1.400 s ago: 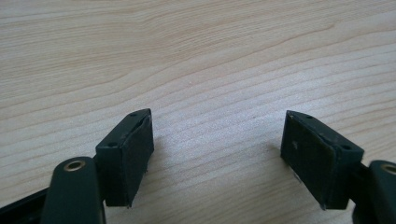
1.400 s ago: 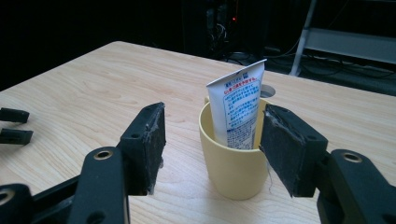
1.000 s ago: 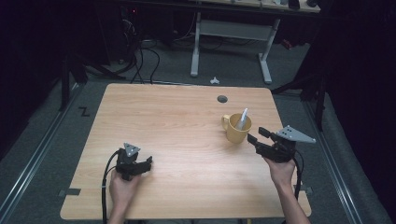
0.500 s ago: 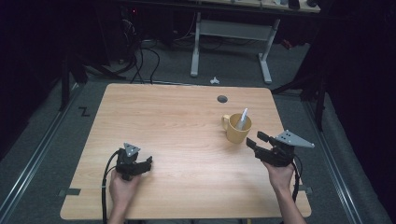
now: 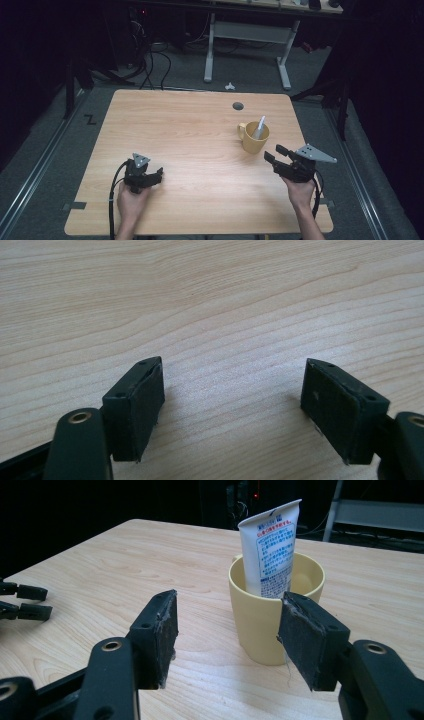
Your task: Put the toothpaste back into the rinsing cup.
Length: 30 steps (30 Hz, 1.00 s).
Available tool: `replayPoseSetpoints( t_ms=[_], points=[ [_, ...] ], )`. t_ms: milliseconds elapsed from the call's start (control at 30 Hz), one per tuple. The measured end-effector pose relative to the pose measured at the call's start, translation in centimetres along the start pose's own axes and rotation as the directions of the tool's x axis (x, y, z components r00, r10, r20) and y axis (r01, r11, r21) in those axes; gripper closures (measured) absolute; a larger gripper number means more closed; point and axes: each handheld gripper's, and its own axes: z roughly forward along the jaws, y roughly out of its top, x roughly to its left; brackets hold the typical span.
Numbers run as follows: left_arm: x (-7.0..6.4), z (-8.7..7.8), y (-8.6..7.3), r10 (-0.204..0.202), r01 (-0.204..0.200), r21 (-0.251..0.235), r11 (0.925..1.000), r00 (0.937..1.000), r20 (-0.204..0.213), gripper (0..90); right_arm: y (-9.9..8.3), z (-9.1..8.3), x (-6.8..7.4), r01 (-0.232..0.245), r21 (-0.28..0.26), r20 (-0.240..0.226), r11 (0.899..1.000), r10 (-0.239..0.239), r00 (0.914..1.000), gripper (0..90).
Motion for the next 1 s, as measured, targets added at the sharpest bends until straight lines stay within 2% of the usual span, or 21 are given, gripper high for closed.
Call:
replayPoseSetpoints(
  t_ms=[500,1000],
  points=[
    [0.0,0.0,0.0,0.0,0.0,0.0,1.0,1.0,0.0,25.8,-1.0,0.1,0.0,-0.011,0.01,-0.001,1.0,0.011,0.9999,41.1],
    [0.0,0.0,0.0,0.0,0.0,0.0,1.0,1.0,0.0,25.8,-2.0,0.9,0.2,-0.024,0.032,0.005,0.999,0.024,0.9997,41.6]
  ],
)
